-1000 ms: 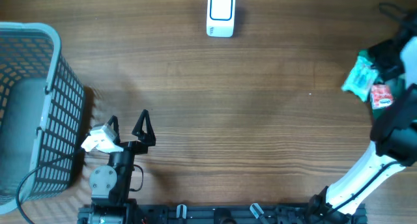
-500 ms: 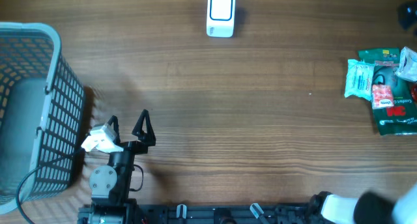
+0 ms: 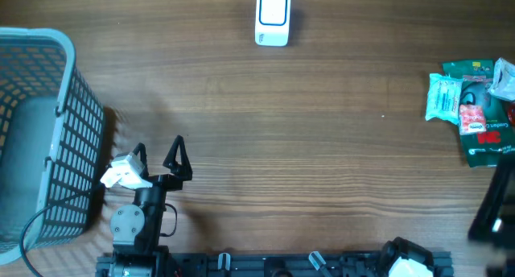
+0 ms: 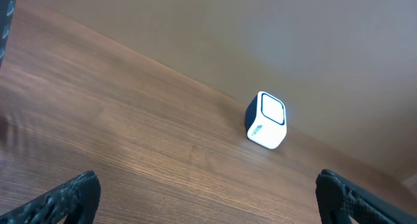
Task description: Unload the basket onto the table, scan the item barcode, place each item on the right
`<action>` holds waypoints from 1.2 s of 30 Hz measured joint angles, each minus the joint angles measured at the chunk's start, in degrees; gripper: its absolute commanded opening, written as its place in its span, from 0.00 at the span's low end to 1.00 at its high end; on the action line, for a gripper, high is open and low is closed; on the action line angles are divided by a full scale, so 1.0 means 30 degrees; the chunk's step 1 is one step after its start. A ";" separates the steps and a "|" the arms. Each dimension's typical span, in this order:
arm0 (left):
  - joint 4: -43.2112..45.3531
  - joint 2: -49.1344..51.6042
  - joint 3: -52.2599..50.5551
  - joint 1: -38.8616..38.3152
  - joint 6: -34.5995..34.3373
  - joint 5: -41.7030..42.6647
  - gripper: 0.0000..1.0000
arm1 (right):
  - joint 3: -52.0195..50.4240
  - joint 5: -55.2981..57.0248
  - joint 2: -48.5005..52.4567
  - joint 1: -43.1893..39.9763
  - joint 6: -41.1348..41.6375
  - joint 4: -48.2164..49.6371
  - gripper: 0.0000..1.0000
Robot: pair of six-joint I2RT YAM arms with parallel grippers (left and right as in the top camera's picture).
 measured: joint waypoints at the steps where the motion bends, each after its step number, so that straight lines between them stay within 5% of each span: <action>1: 0.0000 0.0000 0.0000 0.0000 0.0000 0.0000 1.00 | 0.0007 0.0182 -0.0517 0.0000 -0.0007 -0.0401 1.00; 6: 0.0000 0.0000 0.0000 0.0000 0.0000 0.0000 1.00 | -0.0546 0.1326 -0.1880 0.1195 -0.0787 -0.0743 1.00; 10: 0.0000 0.0000 0.0000 0.0000 0.0000 0.0000 1.00 | -0.4364 0.2259 -0.3468 0.3563 -0.2062 0.3774 1.00; 24: -0.0007 0.0000 0.0000 0.0000 0.0000 0.0000 1.00 | -3.0651 0.3541 -1.4003 0.8976 -0.3577 2.5798 1.00; 36: 0.0000 0.0000 0.0000 0.0000 0.0000 0.0000 1.00 | -3.8847 0.6550 -1.4637 0.9041 -0.0561 2.7744 1.00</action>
